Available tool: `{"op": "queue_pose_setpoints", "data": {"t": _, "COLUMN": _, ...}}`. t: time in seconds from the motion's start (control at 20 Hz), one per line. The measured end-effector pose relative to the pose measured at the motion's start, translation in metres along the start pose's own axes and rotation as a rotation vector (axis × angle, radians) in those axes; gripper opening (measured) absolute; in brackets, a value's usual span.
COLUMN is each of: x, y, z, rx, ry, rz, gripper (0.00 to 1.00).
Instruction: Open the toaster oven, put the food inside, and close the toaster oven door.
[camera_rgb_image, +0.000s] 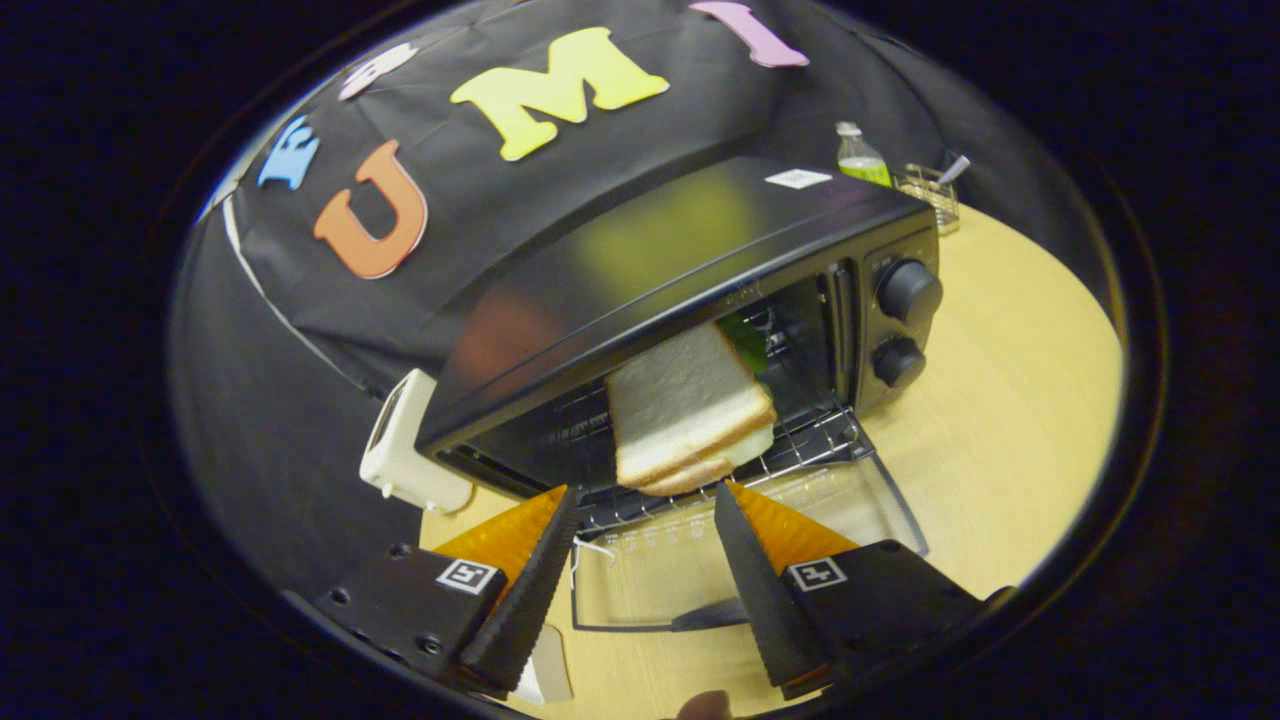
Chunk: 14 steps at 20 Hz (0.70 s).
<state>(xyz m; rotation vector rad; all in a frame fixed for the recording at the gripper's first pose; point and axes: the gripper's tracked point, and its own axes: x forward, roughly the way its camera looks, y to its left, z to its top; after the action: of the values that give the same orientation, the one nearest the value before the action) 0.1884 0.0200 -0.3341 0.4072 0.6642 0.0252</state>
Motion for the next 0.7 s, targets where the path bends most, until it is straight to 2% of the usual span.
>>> {"op": "queue_pose_setpoints", "data": {"t": 0.25, "x": -0.062, "y": -0.005, "z": 0.0, "rx": -0.199, "ry": -0.086, "rz": -0.065, "gripper": 0.91}}
{"op": "queue_pose_setpoints", "data": {"t": 0.4, "x": -0.096, "y": -0.004, "z": -0.006, "rx": -0.309, "ry": -0.136, "rz": -0.07, "gripper": 0.91}}
{"op": "queue_pose_setpoints", "data": {"t": 0.55, "x": -0.114, "y": -0.004, "z": -0.028, "rx": -0.339, "ry": -0.139, "rz": -0.064, "gripper": 0.91}}
{"op": "queue_pose_setpoints", "data": {"t": 0.7, "x": -0.111, "y": -0.014, "z": -0.056, "rx": -0.367, "ry": -0.113, "rz": -0.088, "gripper": 0.92}}
